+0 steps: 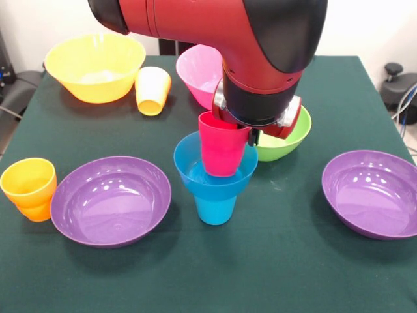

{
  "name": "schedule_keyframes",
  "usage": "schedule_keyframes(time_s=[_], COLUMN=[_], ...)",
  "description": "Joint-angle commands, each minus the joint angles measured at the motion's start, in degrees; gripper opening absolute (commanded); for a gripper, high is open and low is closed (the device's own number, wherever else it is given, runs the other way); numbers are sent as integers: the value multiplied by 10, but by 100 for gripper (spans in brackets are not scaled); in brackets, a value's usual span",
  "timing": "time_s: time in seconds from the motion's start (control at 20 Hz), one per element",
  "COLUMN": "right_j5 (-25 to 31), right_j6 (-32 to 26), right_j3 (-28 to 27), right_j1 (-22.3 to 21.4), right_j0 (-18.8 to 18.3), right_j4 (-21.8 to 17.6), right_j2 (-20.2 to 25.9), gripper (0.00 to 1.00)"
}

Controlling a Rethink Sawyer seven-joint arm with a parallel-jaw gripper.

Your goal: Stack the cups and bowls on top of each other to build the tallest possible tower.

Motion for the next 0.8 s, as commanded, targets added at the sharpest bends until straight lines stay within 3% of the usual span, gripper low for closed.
schedule_keyframes(time_s=[0.05,0.8], right_j5=[-27,-11], right_j6=[24,8], right_j3=[-5,-30], right_j1=[29,38], right_j0=[-6,-16], right_j4=[-23,-29], right_j2=[31,28], gripper=[0,0])
